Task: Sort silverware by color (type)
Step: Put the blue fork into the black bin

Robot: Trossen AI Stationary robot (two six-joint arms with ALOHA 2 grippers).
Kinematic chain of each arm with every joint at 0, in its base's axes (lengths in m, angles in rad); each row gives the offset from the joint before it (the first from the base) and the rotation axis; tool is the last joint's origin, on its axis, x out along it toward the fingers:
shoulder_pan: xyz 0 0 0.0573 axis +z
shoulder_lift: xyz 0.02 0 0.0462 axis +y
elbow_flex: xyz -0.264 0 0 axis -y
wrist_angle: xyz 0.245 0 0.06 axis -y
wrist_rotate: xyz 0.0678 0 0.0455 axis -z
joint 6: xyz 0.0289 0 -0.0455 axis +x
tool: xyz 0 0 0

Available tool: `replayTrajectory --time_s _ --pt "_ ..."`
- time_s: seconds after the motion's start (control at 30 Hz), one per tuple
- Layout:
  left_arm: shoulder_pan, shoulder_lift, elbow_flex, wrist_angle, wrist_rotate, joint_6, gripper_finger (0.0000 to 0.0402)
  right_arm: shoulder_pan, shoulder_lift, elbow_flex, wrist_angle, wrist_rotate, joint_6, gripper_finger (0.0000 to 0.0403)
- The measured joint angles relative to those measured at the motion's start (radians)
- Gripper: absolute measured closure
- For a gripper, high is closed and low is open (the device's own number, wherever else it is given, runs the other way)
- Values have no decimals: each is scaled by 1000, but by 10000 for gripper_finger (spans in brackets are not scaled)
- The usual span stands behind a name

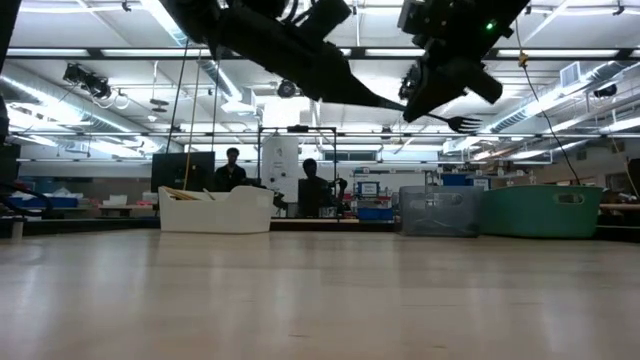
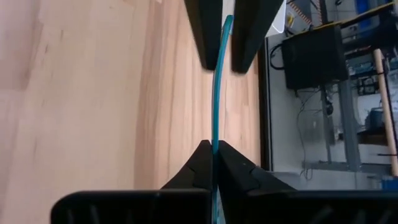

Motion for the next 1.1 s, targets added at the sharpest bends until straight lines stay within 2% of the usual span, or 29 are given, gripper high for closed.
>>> replayTrajectory --time_s 0.2,0.33,0.43,0.63,0.97,1.1 --pt "3 -28 -1 -24 33 -1 303 43 -60 -1 -43 -21 93 390" --pt "3 -29 -38 23 47 -4 300 75 -102 -1 -32 -34 122 390" --pt "3 -29 -74 119 71 -24 299 96 -125 -1 1 -37 127 390" --pt "2 -29 -87 254 162 -36 299 116 -167 -1 175 -36 119 387" --pt "2 -29 -87 402 187 -34 298 136 -208 -1 512 -50 -3 387" --pt "-3 -29 -87 475 247 -20 298 136 -219 -1 573 -59 -5 387"
